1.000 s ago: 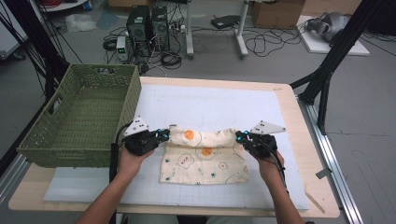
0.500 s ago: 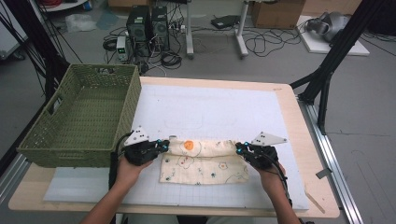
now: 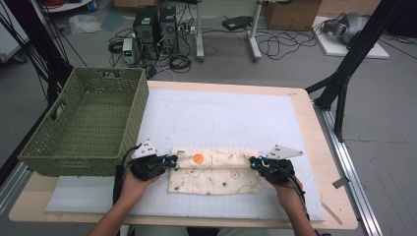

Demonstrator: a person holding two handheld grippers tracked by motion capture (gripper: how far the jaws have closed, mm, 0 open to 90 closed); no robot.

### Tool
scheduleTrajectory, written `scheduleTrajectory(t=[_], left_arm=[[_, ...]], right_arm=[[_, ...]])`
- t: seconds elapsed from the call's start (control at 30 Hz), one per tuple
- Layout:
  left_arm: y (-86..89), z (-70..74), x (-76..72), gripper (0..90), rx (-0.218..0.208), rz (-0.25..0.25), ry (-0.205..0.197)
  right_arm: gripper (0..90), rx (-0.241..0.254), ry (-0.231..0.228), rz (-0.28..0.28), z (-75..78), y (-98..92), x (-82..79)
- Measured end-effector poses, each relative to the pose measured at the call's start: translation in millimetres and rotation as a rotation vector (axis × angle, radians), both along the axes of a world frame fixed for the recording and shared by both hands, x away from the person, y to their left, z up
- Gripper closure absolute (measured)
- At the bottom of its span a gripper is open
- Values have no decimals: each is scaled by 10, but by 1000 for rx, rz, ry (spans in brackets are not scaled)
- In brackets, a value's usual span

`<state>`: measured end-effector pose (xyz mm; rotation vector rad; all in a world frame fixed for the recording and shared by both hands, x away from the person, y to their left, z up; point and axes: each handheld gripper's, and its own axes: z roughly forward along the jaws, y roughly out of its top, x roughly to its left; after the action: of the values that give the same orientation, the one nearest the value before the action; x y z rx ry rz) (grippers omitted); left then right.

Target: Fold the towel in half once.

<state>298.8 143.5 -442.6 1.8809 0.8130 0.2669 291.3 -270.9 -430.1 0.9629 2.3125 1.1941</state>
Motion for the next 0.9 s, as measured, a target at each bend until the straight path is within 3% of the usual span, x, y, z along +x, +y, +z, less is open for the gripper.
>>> scheduleTrajectory(t=[0.2, 0.27, 0.43, 0.53, 0.63, 0.9], left_arm=[[25, -46, -60, 815, 7, -20, 43], [48, -8, -66, 678, -18, 5, 43], [152, 92, -57, 516, -99, 53, 6], [207, 126, -45, 505, -133, 60, -30], [219, 142, -23, 500, -154, 72, -38], [221, 149, 37, 495, -160, 73, -39]], right_arm=[[841, -7, 16, 15, -14, -46, -97], [812, -9, 15, 23, -8, -62, -131], [683, 13, 2, 10, 26, -174, -211], [648, 36, -9, -36, 56, -290, -234], [630, 54, -15, -73, 73, -368, -242], [604, 37, -15, -86, 54, -338, -199]])
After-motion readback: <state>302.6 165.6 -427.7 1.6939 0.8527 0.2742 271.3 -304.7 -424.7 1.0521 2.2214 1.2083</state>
